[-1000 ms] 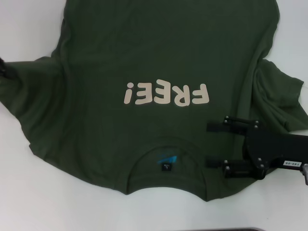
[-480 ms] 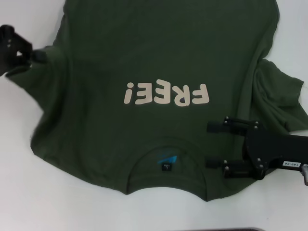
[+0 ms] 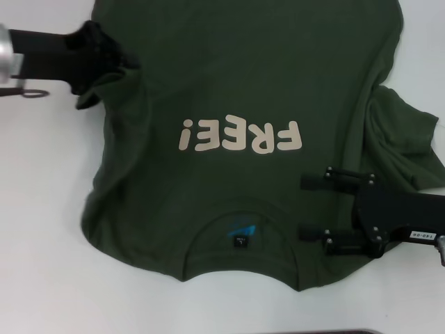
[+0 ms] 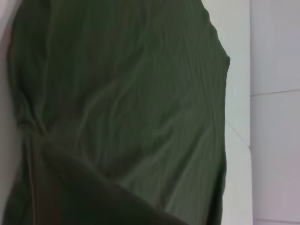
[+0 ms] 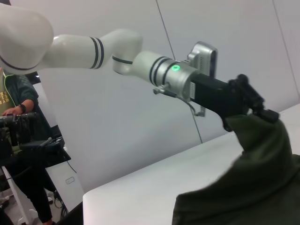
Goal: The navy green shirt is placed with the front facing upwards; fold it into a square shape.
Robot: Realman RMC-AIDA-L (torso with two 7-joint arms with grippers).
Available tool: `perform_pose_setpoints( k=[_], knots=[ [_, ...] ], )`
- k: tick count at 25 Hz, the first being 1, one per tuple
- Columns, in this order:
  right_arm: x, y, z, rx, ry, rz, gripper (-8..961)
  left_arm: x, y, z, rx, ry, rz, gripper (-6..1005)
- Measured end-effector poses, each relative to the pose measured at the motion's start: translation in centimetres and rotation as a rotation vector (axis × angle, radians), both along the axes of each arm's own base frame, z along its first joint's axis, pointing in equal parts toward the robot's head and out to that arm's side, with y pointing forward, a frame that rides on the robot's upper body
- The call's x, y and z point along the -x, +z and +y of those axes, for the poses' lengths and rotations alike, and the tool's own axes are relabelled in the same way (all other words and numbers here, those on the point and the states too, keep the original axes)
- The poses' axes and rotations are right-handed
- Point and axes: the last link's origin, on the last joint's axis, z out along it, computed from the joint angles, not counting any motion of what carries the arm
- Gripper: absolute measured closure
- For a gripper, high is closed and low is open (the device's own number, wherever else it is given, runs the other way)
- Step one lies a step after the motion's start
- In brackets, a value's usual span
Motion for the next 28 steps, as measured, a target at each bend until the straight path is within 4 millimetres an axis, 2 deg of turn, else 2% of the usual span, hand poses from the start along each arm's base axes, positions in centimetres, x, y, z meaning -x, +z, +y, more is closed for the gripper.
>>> perform_pose_setpoints(
  k=[5, 13, 17, 23, 26, 28],
  knots=[
    [-0.2, 0.2, 0.0, -0.009, -0.002, -0.009, 68, -0.5, -2.5, 0.6, -0.032, 0.017, 0.008, 924],
    [-0.3, 0.3, 0.0, -0.013, -0.004, -0.01, 68, -0.6, -5.0, 0.4, -0.046, -0.002, 0.004, 915],
    [-0.2, 0.3, 0.1, -0.012, 0.0, -0.011, 68, -0.3, -5.5, 0.3, -0.053, -0.008, 0.012, 911],
    [-0.1, 0.2, 0.2, -0.011, 0.003, -0.01, 68, -0.7, -6.2, 0.3, -0.063, -0.013, -0.002, 673],
    [-0.1, 0.1, 0.1, -0.01, 0.001, -0.009, 68, -1.8, -6.2, 0.3, -0.077, -0.051, -0.054, 607],
    [-0.1, 0.1, 0.0, -0.01, -0.001, -0.009, 68, -2.1, -5.5, 0.2, -0.106, -0.087, -0.109, 563]
  ],
)
